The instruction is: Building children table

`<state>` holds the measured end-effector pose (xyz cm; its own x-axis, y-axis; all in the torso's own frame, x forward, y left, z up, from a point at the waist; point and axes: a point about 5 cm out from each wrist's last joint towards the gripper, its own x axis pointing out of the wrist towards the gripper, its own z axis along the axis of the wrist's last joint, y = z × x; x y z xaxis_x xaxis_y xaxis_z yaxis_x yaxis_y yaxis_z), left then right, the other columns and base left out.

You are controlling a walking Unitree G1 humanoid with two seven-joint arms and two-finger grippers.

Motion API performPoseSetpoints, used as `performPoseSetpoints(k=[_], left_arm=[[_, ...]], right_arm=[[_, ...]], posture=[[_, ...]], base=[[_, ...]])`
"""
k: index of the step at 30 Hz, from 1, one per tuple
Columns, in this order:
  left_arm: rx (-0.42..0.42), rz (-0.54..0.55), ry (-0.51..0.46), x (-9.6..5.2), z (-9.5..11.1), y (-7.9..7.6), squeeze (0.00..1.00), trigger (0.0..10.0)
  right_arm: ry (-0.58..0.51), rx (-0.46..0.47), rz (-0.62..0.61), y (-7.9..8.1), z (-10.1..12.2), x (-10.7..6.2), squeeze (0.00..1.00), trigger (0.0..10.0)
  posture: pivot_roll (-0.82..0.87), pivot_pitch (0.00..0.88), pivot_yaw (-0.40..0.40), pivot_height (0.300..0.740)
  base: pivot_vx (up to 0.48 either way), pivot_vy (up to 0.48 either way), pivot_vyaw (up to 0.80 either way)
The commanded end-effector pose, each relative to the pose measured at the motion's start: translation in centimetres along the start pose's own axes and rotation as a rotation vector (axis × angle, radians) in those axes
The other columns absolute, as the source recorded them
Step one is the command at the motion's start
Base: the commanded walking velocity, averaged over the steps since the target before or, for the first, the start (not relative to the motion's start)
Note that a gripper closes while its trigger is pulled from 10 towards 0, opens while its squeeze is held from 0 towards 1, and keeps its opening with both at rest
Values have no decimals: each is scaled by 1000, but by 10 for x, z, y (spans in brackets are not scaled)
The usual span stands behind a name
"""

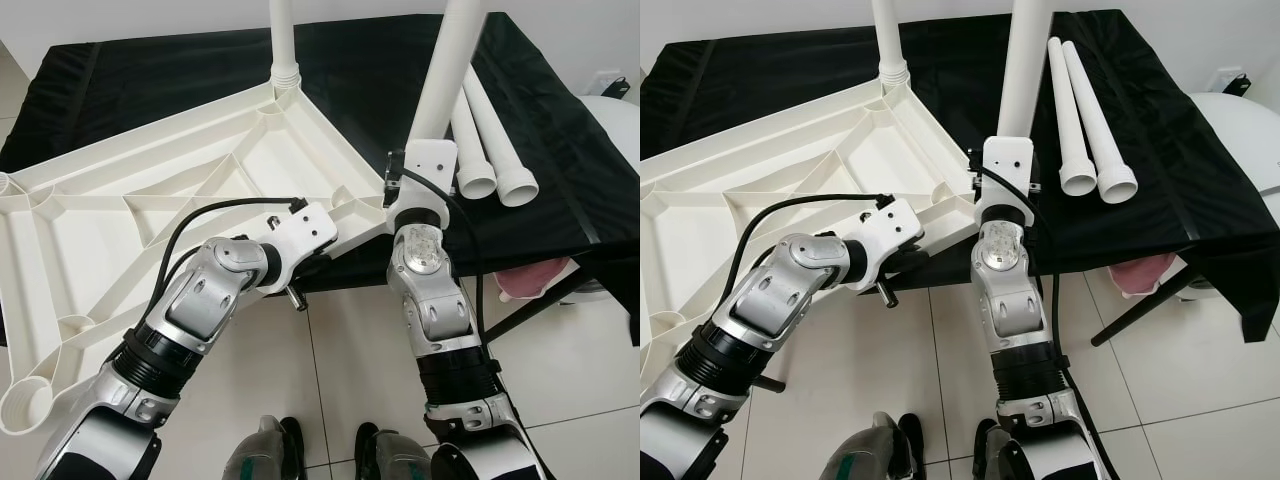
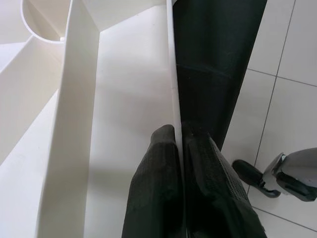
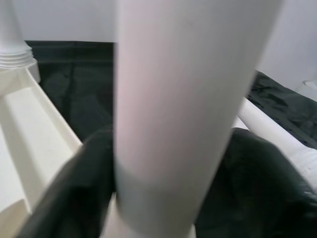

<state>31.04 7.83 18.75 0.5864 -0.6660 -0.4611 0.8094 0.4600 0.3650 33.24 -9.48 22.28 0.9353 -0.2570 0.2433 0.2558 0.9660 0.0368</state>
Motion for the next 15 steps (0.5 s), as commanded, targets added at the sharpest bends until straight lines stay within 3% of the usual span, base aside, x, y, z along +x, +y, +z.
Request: performPoseSetpoints(k=[1,2,3,5,6,7,8,9,10,11,15], left_arm=[[25,56,23,-2,-3,4,0,10000],[25,56,23,-2,-3,4,0,10000],[24,57,23,-2,-3,4,0,10000],[24,57,23,-2,-3,4,0,10000],[23,57,23,-2,-3,4,0,10000],[23,57,23,-2,-3,4,0,10000],[21,58,22,-2,-3,4,0,10000],[20,60,21,-2,-2,4,0,10000],[20,60,21,-2,-2,4,0,10000],[19,61,21,-2,-2,4,0,10000],[17,63,22,-3,-3,5,0,10000]], right_arm=[[73,31,-42,2,-11,-4,1000,10000],[73,31,-42,2,-11,-4,1000,10000],[75,32,-42,1,-11,-3,310,10000],[75,32,-42,1,-11,-3,310,10000],[76,31,-41,1,-11,-2,392,10000],[76,31,-41,1,-11,-2,392,10000],[78,30,-42,0,-12,-2,776,10000],[86,37,-29,-1,-12,-1,110,10000],[86,37,-29,-1,-12,-1,110,10000],[93,56,-8,-2,-13,1,0,10000],[110,110,78,-11,-13,11,0,10000]], posture=[[-81,152,42,740],[-81,152,42,740],[-80,154,41,740],[-80,154,41,740],[-80,154,41,740],[-80,154,41,740],[-79,158,40,740],[-79,159,40,740],[-79,159,40,740],[-80,161,41,740],[-80,165,42,740]], base=[[0,0,0],[0,0,0],[0,0,0],[0,0,0],[0,0,0],[0,0,0],[0,0,0],[0,0,0],[0,0,0],[0,0,0],[0,0,0]])
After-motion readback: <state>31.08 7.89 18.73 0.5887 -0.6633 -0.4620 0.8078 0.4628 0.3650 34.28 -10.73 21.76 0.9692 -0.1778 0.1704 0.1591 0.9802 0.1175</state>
